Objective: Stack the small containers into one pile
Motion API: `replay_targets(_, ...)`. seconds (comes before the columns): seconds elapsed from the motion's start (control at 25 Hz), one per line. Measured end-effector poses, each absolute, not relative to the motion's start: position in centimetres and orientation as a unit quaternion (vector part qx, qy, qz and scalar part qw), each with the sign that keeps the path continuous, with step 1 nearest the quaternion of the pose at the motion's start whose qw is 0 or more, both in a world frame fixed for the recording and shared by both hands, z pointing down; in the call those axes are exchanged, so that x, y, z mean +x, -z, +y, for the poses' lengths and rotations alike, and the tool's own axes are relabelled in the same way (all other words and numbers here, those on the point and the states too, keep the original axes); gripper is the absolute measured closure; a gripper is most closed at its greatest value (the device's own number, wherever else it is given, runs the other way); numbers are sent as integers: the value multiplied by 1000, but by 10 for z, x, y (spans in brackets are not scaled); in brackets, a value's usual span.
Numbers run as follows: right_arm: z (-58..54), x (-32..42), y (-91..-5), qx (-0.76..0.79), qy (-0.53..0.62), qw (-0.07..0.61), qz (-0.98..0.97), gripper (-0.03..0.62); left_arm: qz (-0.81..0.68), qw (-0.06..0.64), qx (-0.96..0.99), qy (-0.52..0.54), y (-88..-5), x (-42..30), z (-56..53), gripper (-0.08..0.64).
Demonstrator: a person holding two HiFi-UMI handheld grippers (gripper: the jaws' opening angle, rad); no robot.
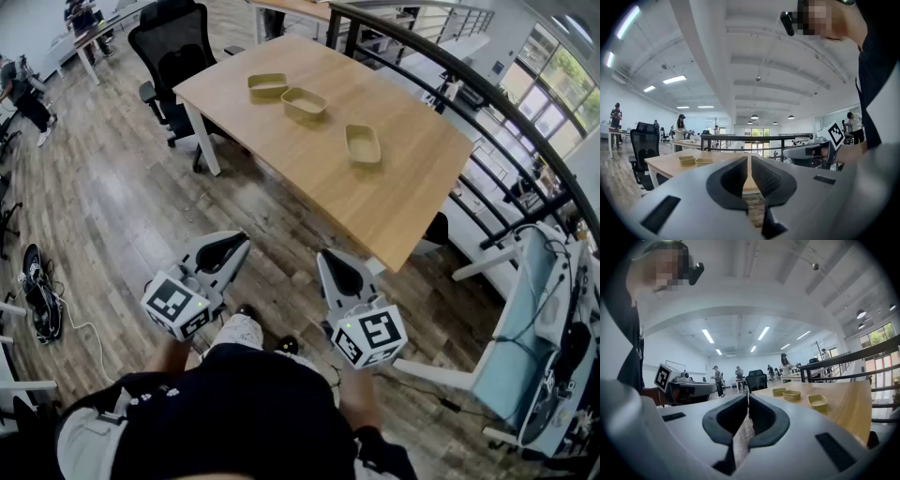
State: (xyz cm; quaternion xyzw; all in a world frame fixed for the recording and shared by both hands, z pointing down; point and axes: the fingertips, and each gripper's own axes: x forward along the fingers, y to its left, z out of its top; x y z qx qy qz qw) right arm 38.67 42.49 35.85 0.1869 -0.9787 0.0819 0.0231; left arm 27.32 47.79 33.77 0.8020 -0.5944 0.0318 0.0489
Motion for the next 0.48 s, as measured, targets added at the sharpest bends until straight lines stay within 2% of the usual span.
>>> replay_targets(0.48, 411, 339, -344, 208, -70, 18, -976, 566, -601, 50, 798, -18, -329, 213, 468, 525)
